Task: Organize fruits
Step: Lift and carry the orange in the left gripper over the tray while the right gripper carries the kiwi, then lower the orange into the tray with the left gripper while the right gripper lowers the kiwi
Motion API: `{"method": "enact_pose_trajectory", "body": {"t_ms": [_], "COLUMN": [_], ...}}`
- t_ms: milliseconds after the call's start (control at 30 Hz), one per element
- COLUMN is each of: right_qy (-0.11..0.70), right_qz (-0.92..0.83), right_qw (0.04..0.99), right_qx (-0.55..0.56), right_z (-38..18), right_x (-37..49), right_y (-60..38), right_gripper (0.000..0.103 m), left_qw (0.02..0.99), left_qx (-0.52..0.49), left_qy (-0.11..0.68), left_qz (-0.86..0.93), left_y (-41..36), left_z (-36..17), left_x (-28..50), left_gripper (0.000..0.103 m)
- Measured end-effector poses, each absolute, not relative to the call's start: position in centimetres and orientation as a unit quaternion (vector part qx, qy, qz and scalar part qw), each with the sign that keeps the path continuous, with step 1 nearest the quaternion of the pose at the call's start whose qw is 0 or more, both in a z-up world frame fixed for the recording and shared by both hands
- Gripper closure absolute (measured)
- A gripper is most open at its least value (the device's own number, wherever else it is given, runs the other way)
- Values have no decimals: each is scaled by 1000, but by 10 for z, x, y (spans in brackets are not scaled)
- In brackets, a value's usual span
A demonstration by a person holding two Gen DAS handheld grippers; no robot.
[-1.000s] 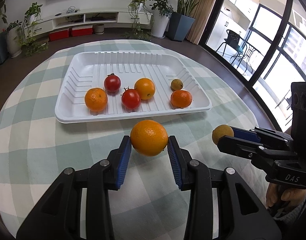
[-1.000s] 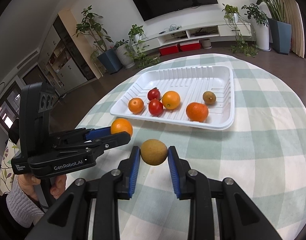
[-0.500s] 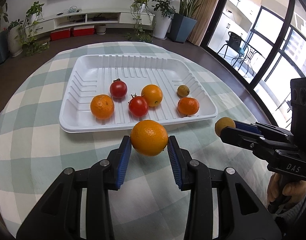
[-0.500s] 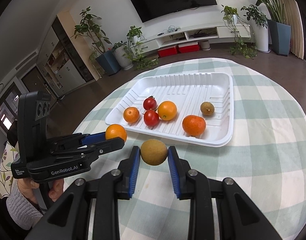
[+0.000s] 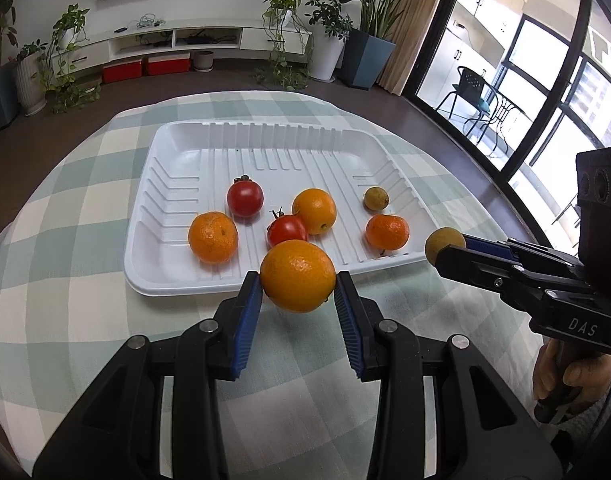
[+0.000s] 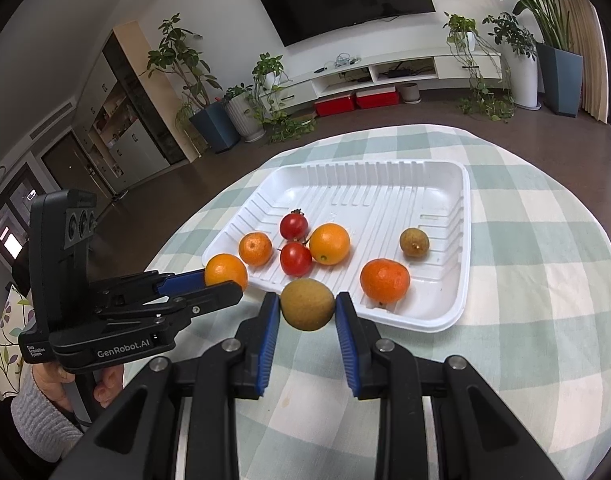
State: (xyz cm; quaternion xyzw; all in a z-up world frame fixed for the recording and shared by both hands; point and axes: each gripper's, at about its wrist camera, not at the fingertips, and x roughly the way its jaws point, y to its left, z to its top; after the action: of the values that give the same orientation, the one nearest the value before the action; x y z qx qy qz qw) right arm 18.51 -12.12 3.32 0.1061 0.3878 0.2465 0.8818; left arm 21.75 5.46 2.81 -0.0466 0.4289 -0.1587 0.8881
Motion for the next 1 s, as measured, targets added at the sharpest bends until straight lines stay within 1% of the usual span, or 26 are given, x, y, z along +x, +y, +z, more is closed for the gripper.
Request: {"method": "enact_pose_trajectory", "body": {"t_ms": [367, 1000], "right_qy": [391, 388], "right_qz": [243, 241], "right_qw": [882, 885], "right_qx": [101, 87], "right_z": [34, 34], "right_x": [220, 244], "right_y": [-120, -114], "right_gripper": [72, 72], "left_qw": [889, 893], "left_qx": [-48, -46], "left_qy": [429, 423], "left_qz": [-155, -146], "left_y": [59, 65], "left_z": [30, 34], "left_x": [243, 275], "left_gripper": [68, 68]}}
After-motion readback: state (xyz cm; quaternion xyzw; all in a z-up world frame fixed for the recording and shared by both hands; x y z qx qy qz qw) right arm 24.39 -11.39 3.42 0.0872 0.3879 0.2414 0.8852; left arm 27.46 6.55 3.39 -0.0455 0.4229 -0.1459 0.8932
